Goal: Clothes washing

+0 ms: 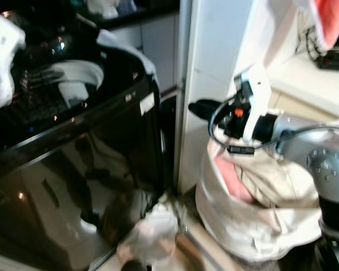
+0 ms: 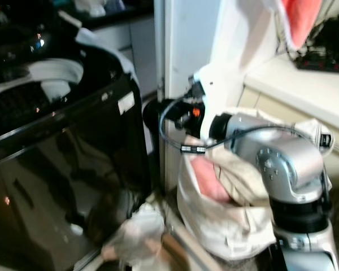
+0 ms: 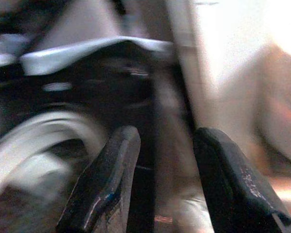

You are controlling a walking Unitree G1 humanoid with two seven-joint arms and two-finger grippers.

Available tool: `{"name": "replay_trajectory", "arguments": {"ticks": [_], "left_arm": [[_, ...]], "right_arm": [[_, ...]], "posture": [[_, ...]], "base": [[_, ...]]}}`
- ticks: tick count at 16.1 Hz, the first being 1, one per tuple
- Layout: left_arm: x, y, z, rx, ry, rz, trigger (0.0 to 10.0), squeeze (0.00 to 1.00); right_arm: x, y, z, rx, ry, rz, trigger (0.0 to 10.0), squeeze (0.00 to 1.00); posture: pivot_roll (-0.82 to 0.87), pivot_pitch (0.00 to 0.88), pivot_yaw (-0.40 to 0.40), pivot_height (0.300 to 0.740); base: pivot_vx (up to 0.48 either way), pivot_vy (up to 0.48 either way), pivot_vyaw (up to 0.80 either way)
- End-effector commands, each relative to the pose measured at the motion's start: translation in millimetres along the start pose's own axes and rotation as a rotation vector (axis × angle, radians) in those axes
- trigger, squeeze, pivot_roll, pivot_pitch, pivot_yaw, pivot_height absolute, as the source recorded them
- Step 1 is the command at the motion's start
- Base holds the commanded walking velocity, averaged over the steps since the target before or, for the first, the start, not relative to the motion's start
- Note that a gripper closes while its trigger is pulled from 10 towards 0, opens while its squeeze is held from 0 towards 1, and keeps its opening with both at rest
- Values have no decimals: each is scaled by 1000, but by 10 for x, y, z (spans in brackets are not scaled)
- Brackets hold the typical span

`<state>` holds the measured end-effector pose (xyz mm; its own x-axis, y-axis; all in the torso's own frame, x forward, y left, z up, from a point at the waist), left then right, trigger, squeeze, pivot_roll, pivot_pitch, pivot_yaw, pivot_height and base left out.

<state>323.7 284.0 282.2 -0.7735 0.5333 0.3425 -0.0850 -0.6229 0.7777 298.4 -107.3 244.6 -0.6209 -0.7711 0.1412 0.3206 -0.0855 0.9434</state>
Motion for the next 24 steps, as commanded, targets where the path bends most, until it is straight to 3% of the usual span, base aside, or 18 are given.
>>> {"name": "replay_trajectory", "arguments": {"ticks": [1,3,4,5,6,7,8,9,10,12,13,16,20,22,23,24], "left_arm": [[-22,53,-99,-12,-84,-25,10000,0],[-234,129,-251,5,-64,-122,10000,0],[-468,225,-409,77,-28,-238,10000,0],[-594,258,-492,122,3,-284,10000,0],[-809,295,-684,198,43,-343,10000,0],[-975,282,-854,241,74,-341,10000,0],[-1038,278,-913,264,95,-340,10000,0],[-1153,245,-1042,305,120,-316,10000,0],[-1191,231,-1095,313,125,-302,10000,0],[-1271,197,-1327,273,81,-287,10000,0],[-1286,190,-1479,222,22,-292,10000,0],[-1239,264,-1721,210,-132,-351,10000,0],[-1152,389,-1907,219,-321,-420,10000,0],[-1145,390,-1919,206,-340,-417,10000,0],[-1143,385,-1931,204,-359,-412,10000,0],[-1141,387,-1933,203,-365,-413,10000,0]], "right_arm": [[5,6,34,15,9,3,10000,0],[-1,28,-41,18,-52,-20,10000,0],[30,33,-269,48,-224,-33,10000,0],[68,13,-421,74,-331,-27,10000,0],[205,-39,-744,136,-559,4,10000,1000],[337,-105,-963,131,-680,23,10000,1000],[392,-149,-1044,125,-715,40,10000,1000],[497,-322,-1194,122,-752,139,10000,1000],[543,-395,-1247,124,-764,184,10000,1000],[707,-729,-1395,110,-749,397,10000,1000],[823,-905,-1501,101,-762,497,10000,1000],[1026,-988,-1754,130,-879,544,10000,1000],[1161,-970,-1933,145,-931,564,10000,1000],[1167,-1007,-1983,148,-938,584,10000,1000],[1186,-1073,-2000,154,-938,629,10000,0],[1201,-1120,-2005,146,-937,653,10000,0]], "posture": [[80,0,57,740],[79,0,57,740],[73,0,56,740],[73,0,56,740],[71,0,53,740],[59,0,52,740],[57,0,50,740],[42,0,48,740],[42,0,48,740],[22,0,41,740],[18,0,35,740],[17,0,29,740],[14,0,34,740],[11,0,40,740],[11,0,41,740],[11,0,42,740]], "base": [[0,0,0],[0,0,0],[0,0,0],[0,0,0],[0,0,0],[0,0,0],[0,0,0],[0,0,0],[0,0,0],[0,0,0],[0,0,0],[0,0,0],[0,0,0],[0,0,0],[0,0,0],[0,0,0]]}}
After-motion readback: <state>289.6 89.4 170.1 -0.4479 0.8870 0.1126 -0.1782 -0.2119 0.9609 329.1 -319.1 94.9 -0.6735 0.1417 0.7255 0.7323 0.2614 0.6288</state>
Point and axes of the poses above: a point about 5 cm out from each wrist's last joint towards the gripper, its own x axis pointing back from the gripper into the wrist, its own y axis along the axis of the wrist's last joint, z = x × y, the point moved 2 cm from there along -x, pointing out of the wrist towards the gripper, and after that the axes turned 13 degrees about -x, right-handed, at the moved point
